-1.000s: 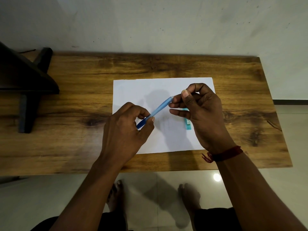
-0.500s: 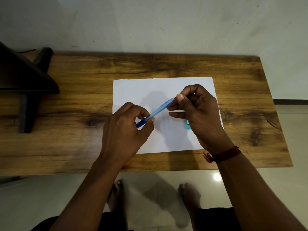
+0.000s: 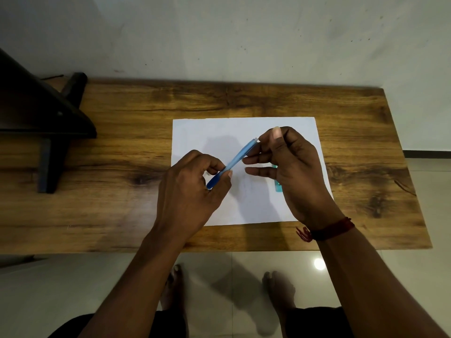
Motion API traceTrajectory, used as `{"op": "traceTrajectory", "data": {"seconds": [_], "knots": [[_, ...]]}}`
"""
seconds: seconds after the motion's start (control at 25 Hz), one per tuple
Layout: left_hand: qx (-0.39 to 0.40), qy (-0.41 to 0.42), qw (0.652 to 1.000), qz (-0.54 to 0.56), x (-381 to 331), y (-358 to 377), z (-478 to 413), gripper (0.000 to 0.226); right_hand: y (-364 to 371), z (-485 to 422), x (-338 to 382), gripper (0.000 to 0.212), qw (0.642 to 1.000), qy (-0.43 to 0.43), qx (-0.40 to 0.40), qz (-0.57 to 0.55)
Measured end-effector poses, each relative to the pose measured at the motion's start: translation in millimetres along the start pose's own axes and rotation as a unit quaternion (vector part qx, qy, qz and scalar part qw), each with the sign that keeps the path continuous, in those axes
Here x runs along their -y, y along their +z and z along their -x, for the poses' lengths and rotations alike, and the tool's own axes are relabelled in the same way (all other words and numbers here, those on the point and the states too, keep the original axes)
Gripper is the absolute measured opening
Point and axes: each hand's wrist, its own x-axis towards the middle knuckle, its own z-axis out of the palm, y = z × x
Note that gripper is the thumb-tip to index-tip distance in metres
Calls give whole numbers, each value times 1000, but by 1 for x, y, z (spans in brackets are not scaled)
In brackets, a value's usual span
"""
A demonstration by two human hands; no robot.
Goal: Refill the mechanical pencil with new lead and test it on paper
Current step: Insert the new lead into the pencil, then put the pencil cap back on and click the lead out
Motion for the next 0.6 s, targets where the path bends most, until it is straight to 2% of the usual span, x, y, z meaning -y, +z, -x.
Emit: {"op": "traceTrajectory", "data": {"seconds": [0.4, 0.6], "knots": [[-25, -6, 999, 48, -1, -6, 1, 19, 16, 7, 9, 30, 1000, -2, 4, -1], [-54, -39, 992, 107, 5, -11, -3, 16, 32, 5, 4, 28, 1000, -5, -9, 19]]}}
